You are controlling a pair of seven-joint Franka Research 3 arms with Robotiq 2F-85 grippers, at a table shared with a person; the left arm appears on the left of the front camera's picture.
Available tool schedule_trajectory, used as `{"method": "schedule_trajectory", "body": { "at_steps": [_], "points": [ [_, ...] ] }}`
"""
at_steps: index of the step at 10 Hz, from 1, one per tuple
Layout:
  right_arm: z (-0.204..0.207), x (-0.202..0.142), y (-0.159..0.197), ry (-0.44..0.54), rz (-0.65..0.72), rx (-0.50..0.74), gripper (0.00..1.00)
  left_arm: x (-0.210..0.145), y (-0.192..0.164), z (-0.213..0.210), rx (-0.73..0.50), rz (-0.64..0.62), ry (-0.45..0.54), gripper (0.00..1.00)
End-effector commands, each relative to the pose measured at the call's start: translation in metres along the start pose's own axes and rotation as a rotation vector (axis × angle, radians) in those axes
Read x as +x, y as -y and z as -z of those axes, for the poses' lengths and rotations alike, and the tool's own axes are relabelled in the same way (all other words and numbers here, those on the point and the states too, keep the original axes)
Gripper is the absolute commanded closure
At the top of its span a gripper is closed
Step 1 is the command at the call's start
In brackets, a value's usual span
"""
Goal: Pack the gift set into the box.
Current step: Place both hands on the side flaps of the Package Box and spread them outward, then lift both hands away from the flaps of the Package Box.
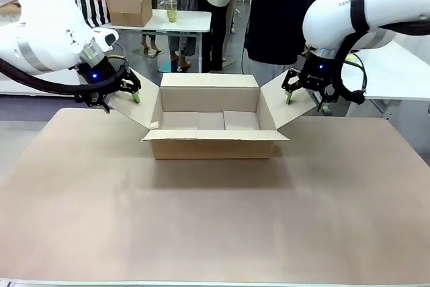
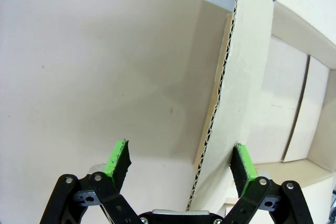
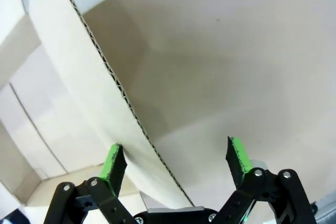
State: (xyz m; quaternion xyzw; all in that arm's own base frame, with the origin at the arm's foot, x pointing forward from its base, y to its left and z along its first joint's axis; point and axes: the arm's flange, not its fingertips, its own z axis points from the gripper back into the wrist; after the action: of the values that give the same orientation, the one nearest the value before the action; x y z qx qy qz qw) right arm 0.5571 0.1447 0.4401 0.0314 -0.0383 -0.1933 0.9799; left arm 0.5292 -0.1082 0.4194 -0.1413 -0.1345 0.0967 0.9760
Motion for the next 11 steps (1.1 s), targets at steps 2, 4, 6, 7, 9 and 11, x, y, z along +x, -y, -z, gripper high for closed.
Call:
{"method": "schedule_trajectory", "body": {
  "at_steps": [2, 4, 6, 7, 9, 11],
  "points": [
    [-0.0134, -0.0010, -0.0220, 0.015, -0.014, -0.070, 0.00, 0.0000, 0.0019, -0.0024, 0.012, -0.013, 0.000, 0.00],
    [-0.0134, -0.0010, -0.0220, 0.015, -0.014, -0.070, 0.00, 0.0000, 0.0019, -0.0024, 0.012, -0.013, 0.000, 0.00],
    [-0.0134, -0.0010, -0.0220, 0.015, -0.014, -0.070, 0.00, 0.0000, 0.0019, -0.0024, 0.012, -0.013, 0.000, 0.00],
    [-0.0134, -0.0010, -0.0220, 0.015, -0.014, -0.070, 0.00, 0.0000, 0.0019, -0.0024, 0.012, -0.013, 0.000, 0.00],
    [-0.0134, -0.0010, -0.0220, 0.015, -0.014, -0.070, 0.00, 0.0000, 0.0019, -0.0024, 0.012, -0.013, 0.000, 0.00],
    [-0.0134, -0.0010, -0.0220, 0.015, -0.014, -0.070, 0.00, 0.0000, 0.0019, -0.0024, 0.012, -0.013, 0.000, 0.00]
  ]
}}
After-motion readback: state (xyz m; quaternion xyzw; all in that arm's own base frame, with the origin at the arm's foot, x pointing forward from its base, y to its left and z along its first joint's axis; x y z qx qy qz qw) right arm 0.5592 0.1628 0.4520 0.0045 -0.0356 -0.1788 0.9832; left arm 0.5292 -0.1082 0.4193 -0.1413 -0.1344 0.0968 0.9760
